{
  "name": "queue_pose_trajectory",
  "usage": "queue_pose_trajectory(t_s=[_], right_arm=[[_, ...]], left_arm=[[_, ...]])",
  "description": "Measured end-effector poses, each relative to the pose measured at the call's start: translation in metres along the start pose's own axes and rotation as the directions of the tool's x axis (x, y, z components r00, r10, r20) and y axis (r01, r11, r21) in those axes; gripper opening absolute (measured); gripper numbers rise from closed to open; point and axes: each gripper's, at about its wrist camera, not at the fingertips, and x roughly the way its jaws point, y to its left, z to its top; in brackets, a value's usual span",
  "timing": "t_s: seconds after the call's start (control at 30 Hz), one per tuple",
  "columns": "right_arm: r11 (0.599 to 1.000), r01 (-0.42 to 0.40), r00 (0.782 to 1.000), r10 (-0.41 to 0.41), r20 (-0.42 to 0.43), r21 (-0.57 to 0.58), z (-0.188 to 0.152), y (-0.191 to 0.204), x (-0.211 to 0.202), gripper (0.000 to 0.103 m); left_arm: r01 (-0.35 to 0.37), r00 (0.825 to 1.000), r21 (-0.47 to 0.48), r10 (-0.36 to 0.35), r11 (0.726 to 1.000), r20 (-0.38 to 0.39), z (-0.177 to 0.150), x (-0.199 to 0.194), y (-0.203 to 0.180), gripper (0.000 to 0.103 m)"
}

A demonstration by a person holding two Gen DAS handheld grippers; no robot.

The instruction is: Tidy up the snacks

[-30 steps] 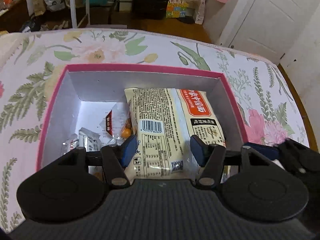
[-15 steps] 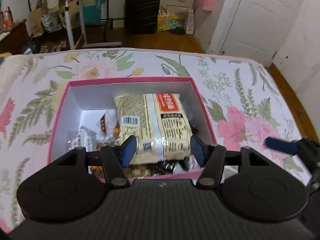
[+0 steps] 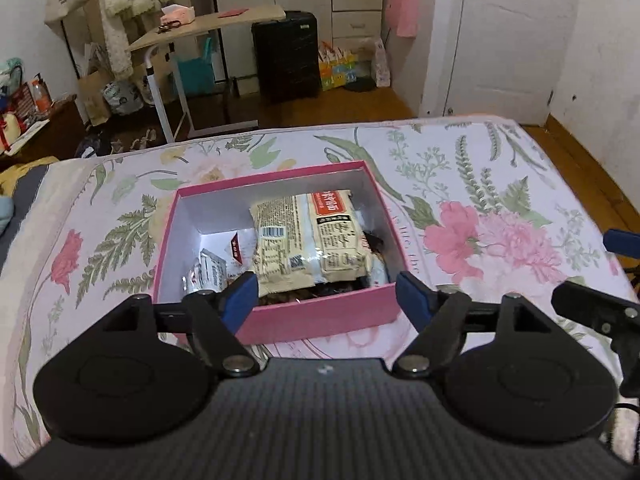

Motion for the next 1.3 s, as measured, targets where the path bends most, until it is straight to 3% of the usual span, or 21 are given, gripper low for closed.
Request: queue_pose_trajectory(t_s=[0.13,0.57,0.77,1.07,1.3], right_arm=[[0.999,0.051,0.999,-0.051,-0.002,0.007,-0.006,-0.001,-0.018,0.100],[0.996,0.085,0.996,-0.085,-0.001,0.023,-0.027,-0.007,-0.032,0.100],[0.995,0.088,0.996,-0.088,0.001,0.044,-0.027,-0.014,-0.036,0.101],[0.984,0.169,0.986,-0.169,-0.015,0.052,-0.032,-0.024,-0.037,0.102],[0.981,0.177,0.984,-0.177,-0.011,0.073,-0.030,-0.028,-0.040,0.103]], left_arm=[[0.020,1.000,-0.023,-0.020,1.000,0.017,-0.017,-0.017,-0.005,0.086],[0.055,0.998,-0.149,-0.053,0.987,0.015,-0.044,-0.034,-0.016,0.090],[0.015,1.000,-0.154,-0.017,0.988,-0.008,-0.049,-0.029,-0.020,0.091],[-0.007,1.000,-0.130,0.006,0.992,-0.007,-0.051,-0.026,-0.033,0.094],[-0.041,0.998,-0.094,0.045,0.995,0.041,-0.042,-0.034,-0.042,0.094]])
